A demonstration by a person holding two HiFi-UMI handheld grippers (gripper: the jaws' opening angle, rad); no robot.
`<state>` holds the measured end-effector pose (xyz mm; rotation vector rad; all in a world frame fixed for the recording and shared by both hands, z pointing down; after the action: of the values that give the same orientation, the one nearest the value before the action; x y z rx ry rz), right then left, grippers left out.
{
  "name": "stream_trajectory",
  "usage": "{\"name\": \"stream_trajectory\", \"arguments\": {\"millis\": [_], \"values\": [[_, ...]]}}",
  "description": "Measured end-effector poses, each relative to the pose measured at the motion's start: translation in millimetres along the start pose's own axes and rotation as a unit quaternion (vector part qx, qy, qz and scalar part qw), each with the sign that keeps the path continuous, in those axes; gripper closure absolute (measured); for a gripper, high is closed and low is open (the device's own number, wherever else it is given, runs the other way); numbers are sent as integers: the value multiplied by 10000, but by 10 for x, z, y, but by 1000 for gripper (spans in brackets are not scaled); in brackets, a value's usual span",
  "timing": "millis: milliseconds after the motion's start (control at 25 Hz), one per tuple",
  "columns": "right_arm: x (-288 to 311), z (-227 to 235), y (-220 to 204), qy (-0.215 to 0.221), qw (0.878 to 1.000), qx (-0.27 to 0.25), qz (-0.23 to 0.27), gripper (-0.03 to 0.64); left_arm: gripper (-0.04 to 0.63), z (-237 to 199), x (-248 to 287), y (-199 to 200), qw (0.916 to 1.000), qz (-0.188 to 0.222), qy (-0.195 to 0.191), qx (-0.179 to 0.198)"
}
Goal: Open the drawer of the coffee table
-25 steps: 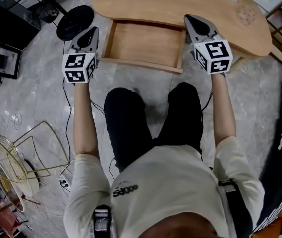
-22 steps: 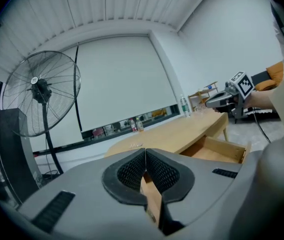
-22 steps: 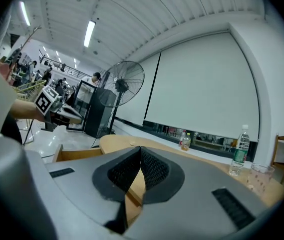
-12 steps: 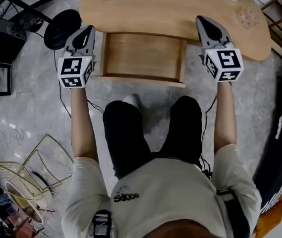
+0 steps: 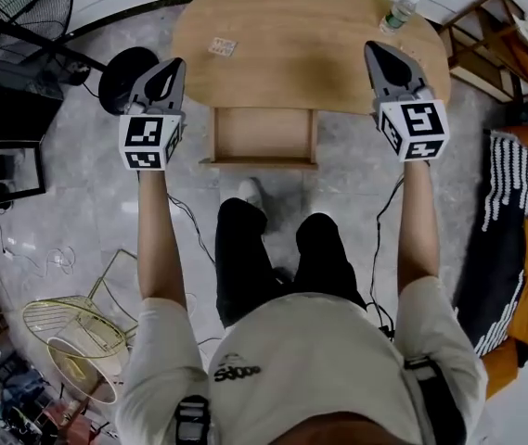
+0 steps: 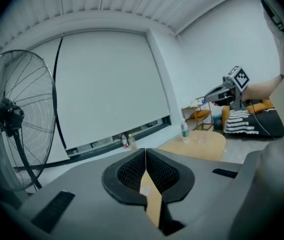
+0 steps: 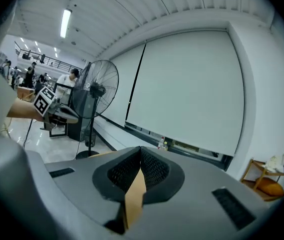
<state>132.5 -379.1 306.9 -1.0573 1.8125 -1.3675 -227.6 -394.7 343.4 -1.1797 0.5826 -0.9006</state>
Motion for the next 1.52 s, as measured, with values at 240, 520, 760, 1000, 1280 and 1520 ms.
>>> {"name": "stream_trajectory", "arguments": {"millis": [240, 520, 760, 1000, 1280, 1520], "values": [[-324, 435, 1310, -328, 9994, -29, -88, 611, 575, -214, -189, 1290, 10000, 22, -30, -25], [-1138, 753, 2506, -452, 9989, -73, -76, 611, 575, -3, -655, 2644, 9994, 332, -80, -2], [-1967, 678, 3139, -326, 9993, -179, 95, 611, 575, 538, -1291, 3338, 9987, 493, 160, -16], [-2521, 469, 3522, -168, 9993, -206, 266, 611, 575, 887, -1848, 3790, 9978, 573, 331, 1], [-2756, 157, 3787, -309, 9989, -230, 280, 611, 575, 837, -2290, 4061, 9971, 724, 215, 123], [-2743, -319, 3999, -556, 9974, -274, 374, 611, 575, 624, -2656, 4108, 9954, 943, -51, 175]]}}
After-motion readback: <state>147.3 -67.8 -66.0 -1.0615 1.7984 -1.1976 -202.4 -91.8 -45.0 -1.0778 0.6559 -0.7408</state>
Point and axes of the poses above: the fingertips, and each gripper's own axes: x forward along the fingers, z to its right, y out of its top, the point moved 6 cm from there along -x, backward along the fingers, and after that the axes turned 12 degrees about z, right-handed, at the moved point
